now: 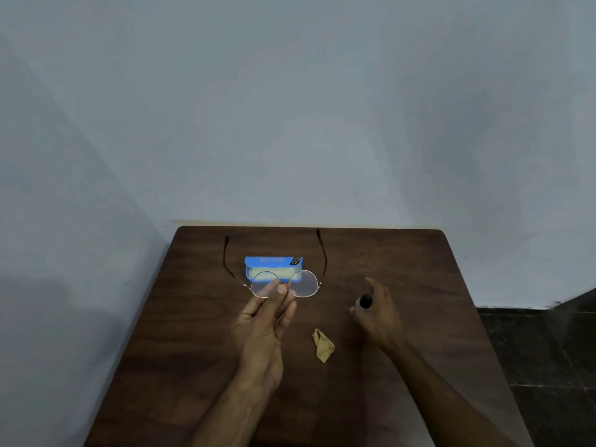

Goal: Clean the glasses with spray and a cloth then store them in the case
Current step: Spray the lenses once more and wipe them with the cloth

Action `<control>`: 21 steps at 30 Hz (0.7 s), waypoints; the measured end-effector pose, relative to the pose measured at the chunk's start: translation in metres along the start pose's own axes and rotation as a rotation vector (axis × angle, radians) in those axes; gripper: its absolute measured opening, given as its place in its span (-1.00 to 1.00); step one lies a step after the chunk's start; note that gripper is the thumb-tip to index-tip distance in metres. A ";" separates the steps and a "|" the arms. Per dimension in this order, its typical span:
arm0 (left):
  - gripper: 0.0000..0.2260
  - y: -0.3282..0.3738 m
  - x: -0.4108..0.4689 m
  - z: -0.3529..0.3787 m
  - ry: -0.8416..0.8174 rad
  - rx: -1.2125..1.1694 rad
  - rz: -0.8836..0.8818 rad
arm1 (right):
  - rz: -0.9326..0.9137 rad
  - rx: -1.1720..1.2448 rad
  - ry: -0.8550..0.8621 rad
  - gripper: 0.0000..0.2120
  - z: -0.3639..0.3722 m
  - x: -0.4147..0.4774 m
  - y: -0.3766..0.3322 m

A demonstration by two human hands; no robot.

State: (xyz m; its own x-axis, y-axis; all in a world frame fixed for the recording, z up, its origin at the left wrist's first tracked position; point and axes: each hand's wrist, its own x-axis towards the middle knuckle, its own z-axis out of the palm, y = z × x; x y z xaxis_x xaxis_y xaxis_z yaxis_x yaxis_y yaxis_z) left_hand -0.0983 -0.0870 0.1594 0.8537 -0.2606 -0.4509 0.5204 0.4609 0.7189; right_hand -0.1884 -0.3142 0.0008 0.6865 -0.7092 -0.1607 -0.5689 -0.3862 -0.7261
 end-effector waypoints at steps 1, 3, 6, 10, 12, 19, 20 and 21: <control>-0.74 0.001 0.000 -0.001 0.004 -0.001 0.005 | 0.016 0.017 -0.024 -0.27 0.005 -0.001 0.001; -0.75 0.004 0.001 -0.002 0.017 -0.003 0.014 | 0.046 0.057 -0.024 -0.35 0.013 -0.004 0.003; -0.77 0.010 0.000 -0.004 0.027 -0.006 0.021 | 0.044 0.104 0.010 -0.49 0.020 -0.008 0.008; -0.82 0.017 0.002 -0.007 0.030 -0.009 0.027 | -0.017 0.281 0.046 -0.46 0.012 -0.020 -0.020; -0.83 0.022 0.005 -0.010 0.045 -0.015 0.035 | -0.067 0.364 0.058 -0.43 -0.001 -0.035 -0.057; -0.82 0.032 0.024 -0.021 0.074 -0.058 0.087 | -0.076 0.940 -0.079 -0.43 -0.020 -0.096 -0.170; -0.81 0.033 0.026 -0.022 0.073 -0.059 0.096 | -0.011 1.065 -0.129 -0.46 -0.017 -0.100 -0.181; -0.80 0.032 0.028 -0.022 0.076 -0.057 0.104 | 0.058 1.157 -0.159 -0.48 -0.011 -0.100 -0.186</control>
State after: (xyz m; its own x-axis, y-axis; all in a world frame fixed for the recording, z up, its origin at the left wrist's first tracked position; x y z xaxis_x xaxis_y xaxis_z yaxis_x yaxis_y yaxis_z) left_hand -0.0580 -0.0604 0.1583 0.8980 -0.1448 -0.4155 0.4250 0.5298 0.7340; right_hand -0.1560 -0.1785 0.1594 0.7685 -0.5946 -0.2363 0.0942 0.4705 -0.8774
